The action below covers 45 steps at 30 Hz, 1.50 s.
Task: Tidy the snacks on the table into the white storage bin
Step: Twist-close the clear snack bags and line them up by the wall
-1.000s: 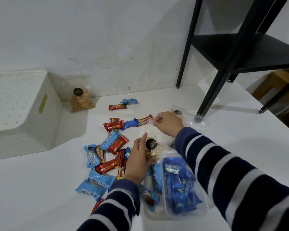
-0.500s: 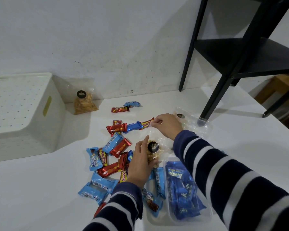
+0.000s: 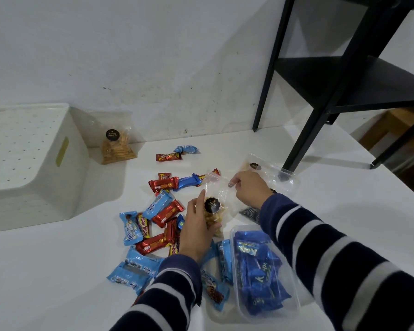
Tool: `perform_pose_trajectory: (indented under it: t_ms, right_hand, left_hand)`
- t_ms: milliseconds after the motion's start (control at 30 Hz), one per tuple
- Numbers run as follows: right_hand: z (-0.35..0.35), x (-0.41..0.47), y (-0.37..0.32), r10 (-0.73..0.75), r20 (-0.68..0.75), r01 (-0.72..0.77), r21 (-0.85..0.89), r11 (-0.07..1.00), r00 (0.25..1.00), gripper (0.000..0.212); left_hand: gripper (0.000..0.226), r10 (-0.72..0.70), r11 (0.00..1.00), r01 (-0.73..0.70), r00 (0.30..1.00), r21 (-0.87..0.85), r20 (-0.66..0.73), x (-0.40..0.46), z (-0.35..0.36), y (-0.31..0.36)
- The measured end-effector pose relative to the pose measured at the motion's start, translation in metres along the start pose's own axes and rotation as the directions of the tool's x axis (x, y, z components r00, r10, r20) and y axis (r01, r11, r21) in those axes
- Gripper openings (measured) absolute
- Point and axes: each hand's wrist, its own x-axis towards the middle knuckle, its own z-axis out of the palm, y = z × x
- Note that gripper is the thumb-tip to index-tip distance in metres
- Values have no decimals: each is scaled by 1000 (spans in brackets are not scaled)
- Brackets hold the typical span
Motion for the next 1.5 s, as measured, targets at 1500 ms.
perform_pose_trajectory:
  t_ms: [1500]
  right_hand:
    - [51, -29, 2, -109, 10, 96, 399, 912, 994, 61]
  left_hand:
    - [56, -18, 948, -16, 994, -316, -104, 28, -13, -7]
